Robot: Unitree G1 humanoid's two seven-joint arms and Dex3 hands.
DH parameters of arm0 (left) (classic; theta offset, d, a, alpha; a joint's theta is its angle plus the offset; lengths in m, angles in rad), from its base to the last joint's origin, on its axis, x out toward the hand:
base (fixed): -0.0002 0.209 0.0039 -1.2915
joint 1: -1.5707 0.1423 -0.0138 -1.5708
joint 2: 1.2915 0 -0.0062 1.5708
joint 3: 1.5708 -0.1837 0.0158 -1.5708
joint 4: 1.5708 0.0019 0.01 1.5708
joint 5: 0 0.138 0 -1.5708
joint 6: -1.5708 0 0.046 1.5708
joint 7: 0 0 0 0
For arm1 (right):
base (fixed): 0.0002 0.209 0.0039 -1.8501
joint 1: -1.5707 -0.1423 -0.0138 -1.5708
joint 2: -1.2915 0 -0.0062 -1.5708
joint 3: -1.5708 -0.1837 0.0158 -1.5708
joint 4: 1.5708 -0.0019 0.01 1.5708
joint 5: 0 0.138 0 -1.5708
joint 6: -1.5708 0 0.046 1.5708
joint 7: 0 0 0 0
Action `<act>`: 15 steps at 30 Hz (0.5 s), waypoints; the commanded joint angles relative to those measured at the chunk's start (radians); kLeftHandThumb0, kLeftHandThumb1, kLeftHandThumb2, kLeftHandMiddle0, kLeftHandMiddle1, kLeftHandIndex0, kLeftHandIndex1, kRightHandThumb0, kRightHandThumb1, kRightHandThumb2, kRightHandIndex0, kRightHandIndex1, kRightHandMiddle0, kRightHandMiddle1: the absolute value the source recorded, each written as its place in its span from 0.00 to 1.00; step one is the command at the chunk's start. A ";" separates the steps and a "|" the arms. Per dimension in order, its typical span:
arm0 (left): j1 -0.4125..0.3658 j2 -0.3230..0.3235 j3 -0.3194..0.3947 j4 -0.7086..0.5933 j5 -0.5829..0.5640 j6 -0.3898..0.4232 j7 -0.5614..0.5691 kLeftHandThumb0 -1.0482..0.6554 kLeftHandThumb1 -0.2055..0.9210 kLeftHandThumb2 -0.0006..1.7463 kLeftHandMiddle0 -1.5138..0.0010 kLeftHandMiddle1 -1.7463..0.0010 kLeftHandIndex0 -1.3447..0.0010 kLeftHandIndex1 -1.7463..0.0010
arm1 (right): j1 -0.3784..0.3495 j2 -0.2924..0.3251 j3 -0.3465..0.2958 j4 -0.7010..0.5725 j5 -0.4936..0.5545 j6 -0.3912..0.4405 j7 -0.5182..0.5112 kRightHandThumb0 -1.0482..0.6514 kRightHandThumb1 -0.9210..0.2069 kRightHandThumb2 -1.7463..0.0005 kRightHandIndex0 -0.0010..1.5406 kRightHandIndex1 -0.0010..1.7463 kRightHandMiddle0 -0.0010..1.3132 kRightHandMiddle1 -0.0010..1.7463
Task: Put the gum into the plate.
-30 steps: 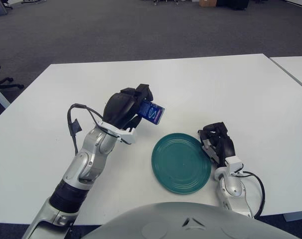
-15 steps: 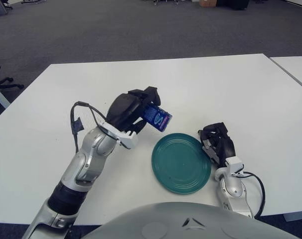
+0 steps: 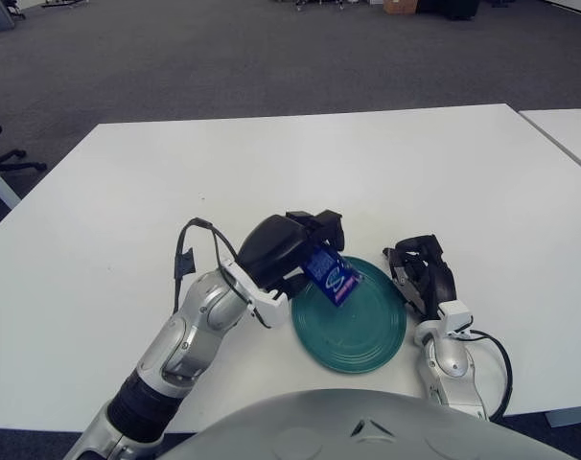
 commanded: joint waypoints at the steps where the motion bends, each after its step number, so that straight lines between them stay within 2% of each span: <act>1: -0.004 0.024 -0.004 -0.010 -0.005 -0.028 -0.023 0.61 0.20 0.95 0.45 0.02 0.54 0.00 | 0.034 0.008 -0.018 0.053 -0.010 0.084 -0.027 0.41 0.00 0.70 0.28 0.53 0.15 1.00; 10: -0.013 0.028 -0.050 0.046 0.063 -0.116 0.005 0.61 0.16 0.95 0.41 0.06 0.52 0.00 | 0.033 0.008 -0.030 0.043 -0.015 0.085 -0.038 0.41 0.00 0.70 0.28 0.54 0.14 1.00; 12: -0.012 0.024 -0.064 0.080 0.093 -0.149 0.040 0.61 0.16 0.95 0.40 0.07 0.52 0.00 | 0.033 0.008 -0.032 0.039 -0.014 0.087 -0.038 0.41 0.00 0.70 0.28 0.54 0.14 1.00; 15: -0.016 0.014 -0.094 0.158 0.179 -0.220 0.160 0.61 0.16 0.96 0.40 0.07 0.52 0.00 | 0.036 0.009 -0.036 0.029 -0.012 0.091 -0.038 0.41 0.00 0.70 0.28 0.54 0.14 1.00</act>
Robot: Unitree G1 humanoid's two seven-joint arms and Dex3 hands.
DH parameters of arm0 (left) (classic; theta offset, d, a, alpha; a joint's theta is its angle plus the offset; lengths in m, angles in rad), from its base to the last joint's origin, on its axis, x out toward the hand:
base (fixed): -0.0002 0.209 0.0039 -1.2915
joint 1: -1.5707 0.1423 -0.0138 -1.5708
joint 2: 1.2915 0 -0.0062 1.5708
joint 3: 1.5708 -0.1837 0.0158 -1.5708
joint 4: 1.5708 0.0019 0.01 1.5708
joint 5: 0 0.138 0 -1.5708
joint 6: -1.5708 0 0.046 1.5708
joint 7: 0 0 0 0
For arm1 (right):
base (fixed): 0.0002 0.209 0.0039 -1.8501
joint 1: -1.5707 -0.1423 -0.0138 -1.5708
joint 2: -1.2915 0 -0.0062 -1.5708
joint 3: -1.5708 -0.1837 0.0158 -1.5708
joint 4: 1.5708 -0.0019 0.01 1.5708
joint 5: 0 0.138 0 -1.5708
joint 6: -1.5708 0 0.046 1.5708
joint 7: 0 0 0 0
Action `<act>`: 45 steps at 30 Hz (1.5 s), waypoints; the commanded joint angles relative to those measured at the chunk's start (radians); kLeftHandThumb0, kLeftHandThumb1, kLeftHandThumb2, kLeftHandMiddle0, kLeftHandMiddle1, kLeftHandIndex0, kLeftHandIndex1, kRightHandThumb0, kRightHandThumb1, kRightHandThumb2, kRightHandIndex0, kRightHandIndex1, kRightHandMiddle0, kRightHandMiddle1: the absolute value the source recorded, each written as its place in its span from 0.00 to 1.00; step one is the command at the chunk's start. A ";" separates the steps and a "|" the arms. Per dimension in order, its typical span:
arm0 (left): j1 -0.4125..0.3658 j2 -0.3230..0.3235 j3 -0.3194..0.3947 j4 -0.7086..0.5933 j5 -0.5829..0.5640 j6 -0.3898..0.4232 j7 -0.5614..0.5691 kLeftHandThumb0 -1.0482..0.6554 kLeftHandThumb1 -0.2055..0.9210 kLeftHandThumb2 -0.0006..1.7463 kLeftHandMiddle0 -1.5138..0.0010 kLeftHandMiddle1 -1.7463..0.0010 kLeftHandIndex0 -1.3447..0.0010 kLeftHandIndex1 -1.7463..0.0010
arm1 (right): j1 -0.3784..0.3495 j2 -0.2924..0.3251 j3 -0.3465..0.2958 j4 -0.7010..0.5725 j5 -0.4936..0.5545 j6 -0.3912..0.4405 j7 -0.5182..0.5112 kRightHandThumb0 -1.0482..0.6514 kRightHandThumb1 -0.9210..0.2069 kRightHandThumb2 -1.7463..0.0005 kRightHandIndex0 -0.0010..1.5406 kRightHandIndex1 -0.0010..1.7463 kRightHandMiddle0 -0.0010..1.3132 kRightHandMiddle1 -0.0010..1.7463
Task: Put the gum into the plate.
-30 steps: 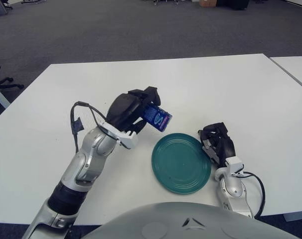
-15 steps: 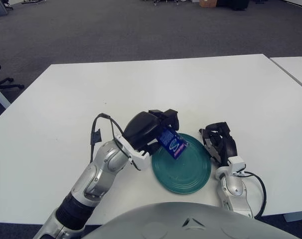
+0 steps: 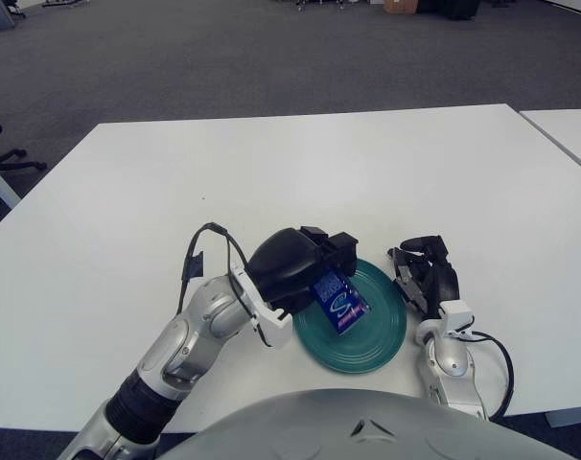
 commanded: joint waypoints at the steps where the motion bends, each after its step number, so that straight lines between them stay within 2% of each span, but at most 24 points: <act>1: -0.014 -0.003 -0.026 0.078 0.081 -0.065 0.114 0.61 0.15 0.96 0.40 0.06 0.52 0.00 | 0.036 0.001 -0.019 0.037 0.005 0.078 -0.009 0.41 0.00 0.70 0.28 0.54 0.14 1.00; 8: -0.027 -0.005 -0.030 0.123 0.145 -0.116 0.198 0.61 0.15 0.96 0.40 0.06 0.51 0.00 | 0.045 0.005 -0.019 0.010 0.010 0.094 -0.003 0.41 0.00 0.70 0.27 0.52 0.14 1.00; 13: -0.023 -0.009 -0.027 0.133 0.147 -0.129 0.219 0.61 0.15 0.96 0.39 0.07 0.51 0.00 | 0.048 0.007 -0.017 0.000 0.014 0.099 0.000 0.41 0.00 0.70 0.27 0.52 0.14 1.00; 16: -0.016 -0.019 -0.028 0.128 0.119 -0.108 0.182 0.61 0.14 0.96 0.39 0.09 0.51 0.00 | 0.049 0.009 -0.017 -0.004 0.016 0.105 0.000 0.41 0.00 0.70 0.27 0.51 0.14 1.00; 18: -0.012 -0.027 -0.029 0.122 0.092 -0.083 0.136 0.61 0.23 0.91 0.46 0.04 0.55 0.01 | 0.050 0.011 -0.018 -0.009 0.021 0.113 0.003 0.41 0.00 0.70 0.27 0.51 0.14 1.00; 19: -0.019 -0.026 -0.030 0.129 0.086 -0.075 0.116 0.61 0.31 0.85 0.53 0.03 0.58 0.01 | 0.051 0.013 -0.018 -0.011 0.024 0.115 0.004 0.41 0.00 0.70 0.27 0.51 0.14 1.00; 21: -0.028 -0.024 -0.030 0.138 0.082 -0.071 0.098 0.61 0.50 0.71 0.62 0.01 0.70 0.05 | 0.052 0.014 -0.018 -0.014 0.027 0.117 0.004 0.41 0.00 0.70 0.28 0.52 0.14 1.00; 22: -0.036 -0.023 -0.031 0.152 0.083 -0.068 0.088 0.61 0.53 0.69 0.63 0.01 0.71 0.05 | 0.053 0.015 -0.017 -0.015 0.026 0.118 0.004 0.41 0.00 0.70 0.28 0.52 0.14 1.00; 24: -0.052 -0.027 -0.040 0.183 0.092 -0.057 0.069 0.35 0.67 0.48 0.77 0.18 0.86 0.15 | 0.055 0.017 -0.015 -0.019 0.021 0.122 -0.001 0.41 0.00 0.70 0.28 0.52 0.14 1.00; 27: -0.060 -0.028 -0.045 0.188 0.096 -0.047 0.049 0.20 0.82 0.29 0.83 0.33 0.94 0.22 | 0.057 0.019 -0.011 -0.023 0.013 0.129 -0.010 0.41 0.00 0.70 0.28 0.51 0.14 1.00; 29: -0.065 -0.026 -0.049 0.187 0.098 -0.044 0.039 0.11 0.91 0.21 0.87 0.43 0.97 0.27 | 0.058 0.020 -0.009 -0.023 0.005 0.132 -0.015 0.41 0.00 0.70 0.27 0.51 0.14 1.00; 31: -0.073 -0.025 -0.052 0.195 0.098 -0.048 0.038 0.06 0.95 0.17 0.90 0.55 0.98 0.35 | 0.058 0.017 -0.008 -0.021 0.000 0.134 -0.016 0.41 0.00 0.70 0.26 0.51 0.14 1.00; 33: -0.080 -0.019 -0.053 0.196 0.091 -0.055 0.030 0.02 0.98 0.18 0.92 0.75 0.99 0.54 | 0.055 0.012 -0.009 -0.015 -0.004 0.132 -0.015 0.41 0.00 0.70 0.25 0.50 0.14 1.00; 36: -0.084 -0.007 -0.050 0.183 0.072 -0.062 0.010 0.01 0.99 0.23 0.97 0.91 1.00 0.78 | 0.051 0.005 -0.012 -0.006 -0.005 0.129 -0.013 0.41 0.00 0.70 0.24 0.49 0.14 1.00; 41: -0.085 0.004 -0.046 0.178 0.033 -0.071 -0.022 0.00 1.00 0.27 0.99 0.98 1.00 0.94 | 0.050 -0.003 -0.011 0.006 -0.002 0.111 -0.004 0.41 0.00 0.70 0.24 0.46 0.14 1.00; 45: -0.084 0.005 -0.043 0.181 0.000 -0.069 -0.045 0.00 1.00 0.28 1.00 1.00 1.00 0.99 | 0.050 -0.004 -0.009 0.014 0.004 0.091 0.002 0.41 0.00 0.70 0.24 0.45 0.14 1.00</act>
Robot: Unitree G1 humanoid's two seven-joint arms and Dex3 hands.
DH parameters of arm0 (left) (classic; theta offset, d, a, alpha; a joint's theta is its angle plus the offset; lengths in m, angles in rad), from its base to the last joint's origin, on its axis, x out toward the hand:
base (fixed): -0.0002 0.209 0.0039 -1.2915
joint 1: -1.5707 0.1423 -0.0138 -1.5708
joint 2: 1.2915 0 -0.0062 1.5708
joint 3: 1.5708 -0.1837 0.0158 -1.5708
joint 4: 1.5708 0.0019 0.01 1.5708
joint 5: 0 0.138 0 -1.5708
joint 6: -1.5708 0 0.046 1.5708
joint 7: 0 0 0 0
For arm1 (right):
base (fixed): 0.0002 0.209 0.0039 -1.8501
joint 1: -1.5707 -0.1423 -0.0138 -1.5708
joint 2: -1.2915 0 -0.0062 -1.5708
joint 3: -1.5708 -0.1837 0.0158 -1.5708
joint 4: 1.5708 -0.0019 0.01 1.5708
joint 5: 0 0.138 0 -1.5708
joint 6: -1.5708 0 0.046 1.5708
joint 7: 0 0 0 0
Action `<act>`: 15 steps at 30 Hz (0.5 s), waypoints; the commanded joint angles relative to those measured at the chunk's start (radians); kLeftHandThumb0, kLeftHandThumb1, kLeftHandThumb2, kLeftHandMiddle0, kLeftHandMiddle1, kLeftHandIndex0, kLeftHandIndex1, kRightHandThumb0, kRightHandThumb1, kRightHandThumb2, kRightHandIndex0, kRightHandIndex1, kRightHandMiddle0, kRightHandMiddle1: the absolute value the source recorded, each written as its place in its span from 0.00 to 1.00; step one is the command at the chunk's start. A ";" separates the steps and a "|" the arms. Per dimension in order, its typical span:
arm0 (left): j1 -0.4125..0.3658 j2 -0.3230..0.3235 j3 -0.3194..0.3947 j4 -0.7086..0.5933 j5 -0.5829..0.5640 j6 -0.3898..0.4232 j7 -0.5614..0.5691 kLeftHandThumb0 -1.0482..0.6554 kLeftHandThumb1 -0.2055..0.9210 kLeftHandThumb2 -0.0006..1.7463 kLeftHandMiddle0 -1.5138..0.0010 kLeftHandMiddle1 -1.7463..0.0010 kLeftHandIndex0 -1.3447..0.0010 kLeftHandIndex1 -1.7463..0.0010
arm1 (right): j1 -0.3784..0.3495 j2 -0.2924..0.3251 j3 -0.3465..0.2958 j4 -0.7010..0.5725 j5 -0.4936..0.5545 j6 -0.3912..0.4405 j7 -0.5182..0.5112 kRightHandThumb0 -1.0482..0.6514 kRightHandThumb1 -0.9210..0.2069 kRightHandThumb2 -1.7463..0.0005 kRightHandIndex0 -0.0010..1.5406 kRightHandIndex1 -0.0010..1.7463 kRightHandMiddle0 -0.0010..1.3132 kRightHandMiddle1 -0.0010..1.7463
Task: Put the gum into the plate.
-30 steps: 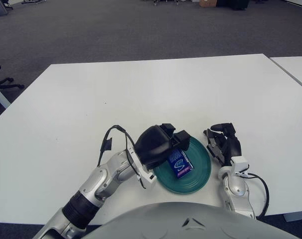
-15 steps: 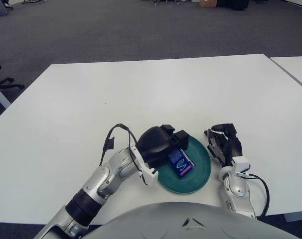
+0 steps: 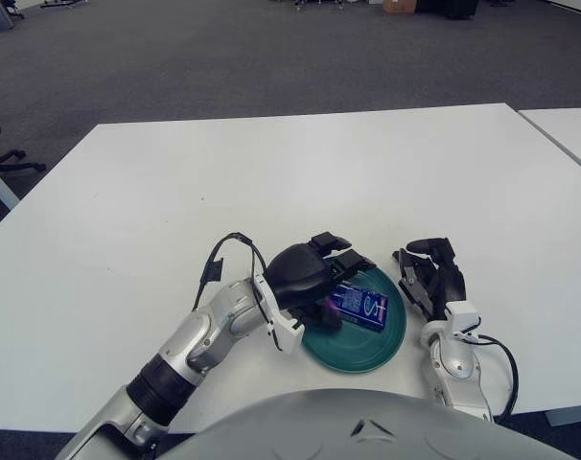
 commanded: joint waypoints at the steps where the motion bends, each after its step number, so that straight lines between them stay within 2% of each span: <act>1: -0.014 0.013 0.011 0.002 -0.033 0.004 -0.027 0.00 1.00 0.29 1.00 1.00 1.00 0.99 | 0.028 -0.003 -0.005 0.064 0.007 0.037 0.010 0.41 0.00 0.70 0.23 0.45 0.14 1.00; 10: -0.018 0.010 0.018 0.020 -0.083 0.012 -0.054 0.00 1.00 0.29 1.00 1.00 1.00 1.00 | 0.029 -0.004 -0.006 0.070 0.010 0.020 0.017 0.41 0.00 0.70 0.23 0.43 0.15 1.00; 15: -0.020 0.011 0.034 0.038 -0.136 0.022 -0.076 0.00 1.00 0.29 1.00 1.00 1.00 1.00 | 0.030 0.000 -0.007 0.078 0.007 0.004 0.011 0.41 0.00 0.70 0.26 0.45 0.15 1.00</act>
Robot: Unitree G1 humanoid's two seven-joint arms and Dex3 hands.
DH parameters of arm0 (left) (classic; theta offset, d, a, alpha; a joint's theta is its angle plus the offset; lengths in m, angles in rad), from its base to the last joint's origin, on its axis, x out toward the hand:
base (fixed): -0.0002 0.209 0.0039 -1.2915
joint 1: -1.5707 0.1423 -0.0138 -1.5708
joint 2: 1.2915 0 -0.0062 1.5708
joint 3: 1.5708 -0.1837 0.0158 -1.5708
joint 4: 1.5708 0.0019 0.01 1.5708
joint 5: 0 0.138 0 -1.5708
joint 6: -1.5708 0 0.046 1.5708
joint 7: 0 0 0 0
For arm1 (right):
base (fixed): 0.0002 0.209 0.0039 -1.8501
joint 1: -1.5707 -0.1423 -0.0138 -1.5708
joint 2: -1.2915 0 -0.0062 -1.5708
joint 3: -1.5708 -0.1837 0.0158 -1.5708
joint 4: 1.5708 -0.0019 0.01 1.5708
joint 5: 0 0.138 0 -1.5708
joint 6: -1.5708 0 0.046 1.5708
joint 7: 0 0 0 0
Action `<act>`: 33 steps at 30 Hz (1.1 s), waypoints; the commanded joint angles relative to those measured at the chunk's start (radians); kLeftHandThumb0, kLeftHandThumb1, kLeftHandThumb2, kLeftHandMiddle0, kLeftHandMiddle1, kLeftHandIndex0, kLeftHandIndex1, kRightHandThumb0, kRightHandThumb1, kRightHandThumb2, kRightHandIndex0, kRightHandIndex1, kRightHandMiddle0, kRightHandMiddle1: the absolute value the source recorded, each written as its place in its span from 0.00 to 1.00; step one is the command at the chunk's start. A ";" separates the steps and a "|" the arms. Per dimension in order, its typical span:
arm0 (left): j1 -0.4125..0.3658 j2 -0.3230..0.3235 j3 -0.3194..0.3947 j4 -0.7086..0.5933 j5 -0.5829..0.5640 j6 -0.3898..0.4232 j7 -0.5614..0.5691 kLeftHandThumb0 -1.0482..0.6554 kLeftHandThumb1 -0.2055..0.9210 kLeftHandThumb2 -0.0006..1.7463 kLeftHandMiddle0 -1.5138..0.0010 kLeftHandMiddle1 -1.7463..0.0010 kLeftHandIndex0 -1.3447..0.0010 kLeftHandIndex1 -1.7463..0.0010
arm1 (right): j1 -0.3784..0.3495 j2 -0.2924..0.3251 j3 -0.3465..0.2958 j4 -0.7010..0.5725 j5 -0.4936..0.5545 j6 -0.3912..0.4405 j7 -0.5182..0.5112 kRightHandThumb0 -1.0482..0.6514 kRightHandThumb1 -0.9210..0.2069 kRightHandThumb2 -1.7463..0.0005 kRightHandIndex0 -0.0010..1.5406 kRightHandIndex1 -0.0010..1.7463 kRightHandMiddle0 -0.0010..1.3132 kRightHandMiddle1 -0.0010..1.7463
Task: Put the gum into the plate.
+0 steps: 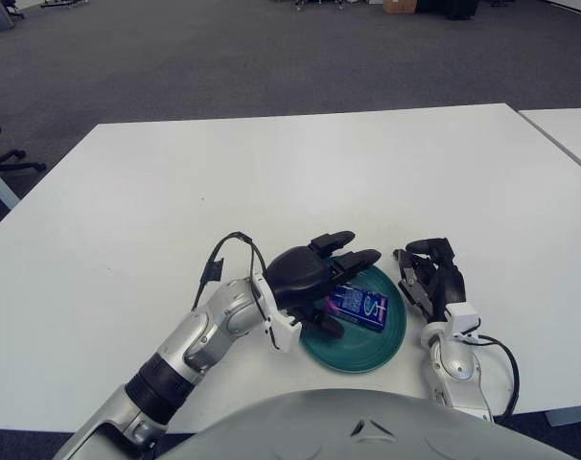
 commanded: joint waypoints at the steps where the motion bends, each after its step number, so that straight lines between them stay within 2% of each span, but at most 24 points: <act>1: -0.018 0.009 0.032 0.026 -0.058 0.022 -0.028 0.00 1.00 0.29 1.00 1.00 1.00 1.00 | 0.030 0.005 -0.007 0.058 0.004 0.043 -0.005 0.41 0.00 0.70 0.26 0.45 0.15 1.00; 7: 0.006 -0.011 0.079 0.018 -0.225 0.117 -0.104 0.00 1.00 0.30 1.00 1.00 1.00 1.00 | 0.028 0.010 -0.007 0.066 -0.003 0.045 -0.017 0.41 0.00 0.70 0.30 0.48 0.14 1.00; 11: 0.087 -0.122 0.136 -0.039 -0.361 0.304 -0.074 0.00 1.00 0.34 1.00 1.00 1.00 1.00 | 0.028 0.012 -0.007 0.068 -0.005 0.048 -0.025 0.41 0.00 0.70 0.31 0.49 0.14 1.00; 13: 0.101 -0.140 0.146 -0.057 -0.381 0.344 -0.065 0.00 1.00 0.36 1.00 1.00 1.00 1.00 | 0.029 0.012 -0.007 0.068 -0.005 0.047 -0.026 0.41 0.00 0.70 0.31 0.49 0.14 1.00; 14: 0.120 -0.173 0.164 -0.061 -0.409 0.375 -0.041 0.00 1.00 0.37 1.00 1.00 1.00 1.00 | 0.029 0.012 -0.007 0.067 -0.006 0.048 -0.027 0.41 0.00 0.70 0.31 0.50 0.14 1.00; 17: 0.172 -0.282 0.251 0.012 -0.556 0.405 0.033 0.00 1.00 0.45 1.00 1.00 1.00 1.00 | 0.026 0.013 -0.009 0.068 -0.008 0.055 -0.033 0.41 0.00 0.70 0.31 0.50 0.14 1.00; 19: 0.182 -0.328 0.285 0.075 -0.615 0.398 0.061 0.00 1.00 0.49 1.00 1.00 0.98 0.99 | 0.026 0.015 -0.008 0.067 -0.010 0.060 -0.036 0.41 0.00 0.70 0.31 0.50 0.14 1.00; 21: 0.188 -0.394 0.341 0.135 -0.675 0.421 0.117 0.00 1.00 0.52 0.91 0.98 0.99 0.82 | 0.026 0.018 -0.004 0.062 -0.017 0.072 -0.043 0.41 0.00 0.70 0.30 0.50 0.14 1.00; 23: 0.210 -0.431 0.382 0.115 -0.706 0.452 0.167 0.01 1.00 0.55 0.77 0.92 0.97 0.57 | 0.027 0.017 0.000 0.056 -0.024 0.081 -0.047 0.41 0.00 0.70 0.29 0.50 0.14 1.00; 24: 0.220 -0.442 0.396 0.109 -0.713 0.451 0.186 0.02 1.00 0.56 0.72 0.89 0.95 0.49 | 0.028 0.016 0.001 0.053 -0.027 0.084 -0.047 0.41 0.00 0.70 0.29 0.50 0.14 1.00; 25: 0.226 -0.449 0.406 0.107 -0.717 0.451 0.199 0.02 1.00 0.56 0.71 0.86 0.94 0.46 | 0.029 0.015 0.001 0.052 -0.029 0.086 -0.048 0.41 0.00 0.70 0.28 0.50 0.14 1.00; 27: 0.229 -0.452 0.453 0.165 -0.745 0.414 0.213 0.04 1.00 0.56 0.68 0.75 0.86 0.38 | 0.030 0.014 0.003 0.046 -0.039 0.095 -0.052 0.41 0.00 0.70 0.28 0.49 0.14 1.00; 30: 0.227 -0.452 0.503 0.234 -0.784 0.377 0.211 0.05 1.00 0.57 0.66 0.65 0.78 0.33 | 0.030 0.017 0.006 0.038 -0.048 0.106 -0.062 0.41 0.00 0.70 0.27 0.49 0.14 1.00; 33: 0.223 -0.454 0.526 0.277 -0.810 0.354 0.204 0.06 1.00 0.57 0.65 0.60 0.74 0.32 | 0.032 0.022 0.007 0.031 -0.052 0.109 -0.067 0.41 0.00 0.70 0.27 0.49 0.14 1.00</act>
